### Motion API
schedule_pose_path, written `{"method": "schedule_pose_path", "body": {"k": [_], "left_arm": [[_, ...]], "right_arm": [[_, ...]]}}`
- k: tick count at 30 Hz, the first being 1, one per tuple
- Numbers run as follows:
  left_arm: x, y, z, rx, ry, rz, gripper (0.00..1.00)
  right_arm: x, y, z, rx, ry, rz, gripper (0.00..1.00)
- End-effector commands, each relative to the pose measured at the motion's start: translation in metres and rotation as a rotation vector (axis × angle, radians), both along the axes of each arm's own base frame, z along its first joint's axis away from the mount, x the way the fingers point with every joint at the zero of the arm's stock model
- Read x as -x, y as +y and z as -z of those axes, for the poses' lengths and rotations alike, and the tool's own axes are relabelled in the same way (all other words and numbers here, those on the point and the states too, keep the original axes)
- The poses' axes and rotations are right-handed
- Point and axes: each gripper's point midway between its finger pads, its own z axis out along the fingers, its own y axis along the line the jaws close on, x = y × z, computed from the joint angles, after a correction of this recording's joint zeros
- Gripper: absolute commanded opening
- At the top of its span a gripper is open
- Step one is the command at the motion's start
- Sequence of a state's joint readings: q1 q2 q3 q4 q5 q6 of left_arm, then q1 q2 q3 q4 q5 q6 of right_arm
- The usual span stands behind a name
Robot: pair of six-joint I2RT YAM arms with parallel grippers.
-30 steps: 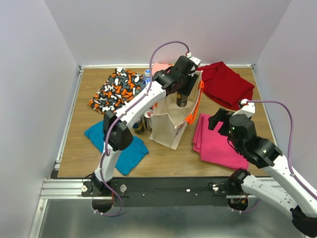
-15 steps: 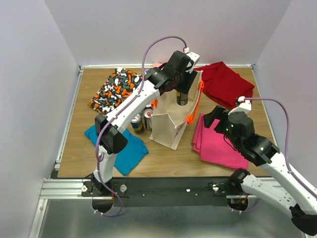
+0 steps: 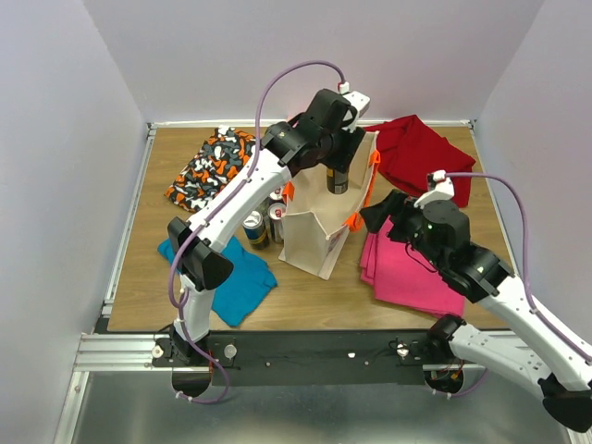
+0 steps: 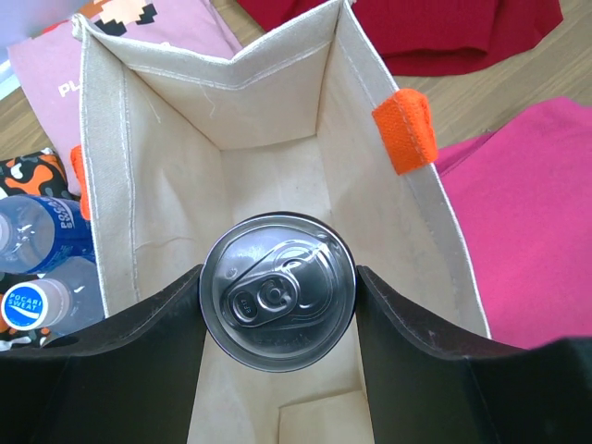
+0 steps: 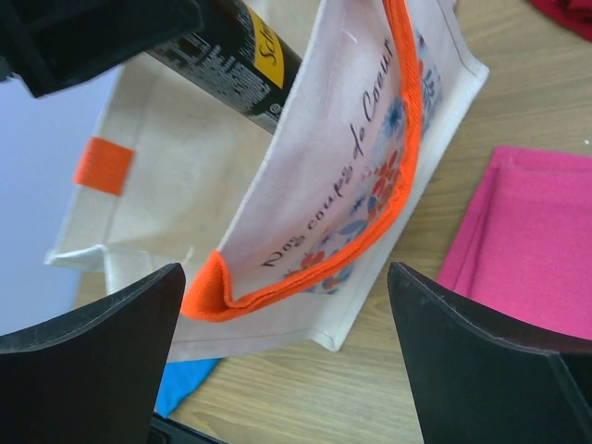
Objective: Take the beverage out of the canvas bag
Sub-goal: Adjust the canvas bag at the center of the board.
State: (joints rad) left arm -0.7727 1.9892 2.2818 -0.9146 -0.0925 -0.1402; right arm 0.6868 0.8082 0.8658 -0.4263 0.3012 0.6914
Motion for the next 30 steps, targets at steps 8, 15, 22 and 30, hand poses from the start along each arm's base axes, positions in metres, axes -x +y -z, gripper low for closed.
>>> {"method": "schedule_pose_path", "body": {"k": [8, 15, 22, 30], "left_arm": [[0.016, 0.005, -0.090, 0.161, -0.142, 0.032, 0.00], [0.021, 0.021, -0.106, 0.160, -0.177, -0.006, 0.00], [0.034, 0.033, -0.128, 0.195, -0.201, -0.013, 0.00], [0.044, 0.044, -0.143, 0.215, -0.219, -0.014, 0.00]], "right_arm": [[-0.003, 0.011, -0.020, -0.007, -0.032, -0.052, 0.95], [-0.008, 0.020, -0.022, -0.040, -0.042, -0.068, 0.83], [-0.010, 0.026, -0.012, -0.016, -0.014, -0.085, 0.72], [-0.016, 0.035, 0.002, 0.007, 0.022, -0.107, 0.65]]}}
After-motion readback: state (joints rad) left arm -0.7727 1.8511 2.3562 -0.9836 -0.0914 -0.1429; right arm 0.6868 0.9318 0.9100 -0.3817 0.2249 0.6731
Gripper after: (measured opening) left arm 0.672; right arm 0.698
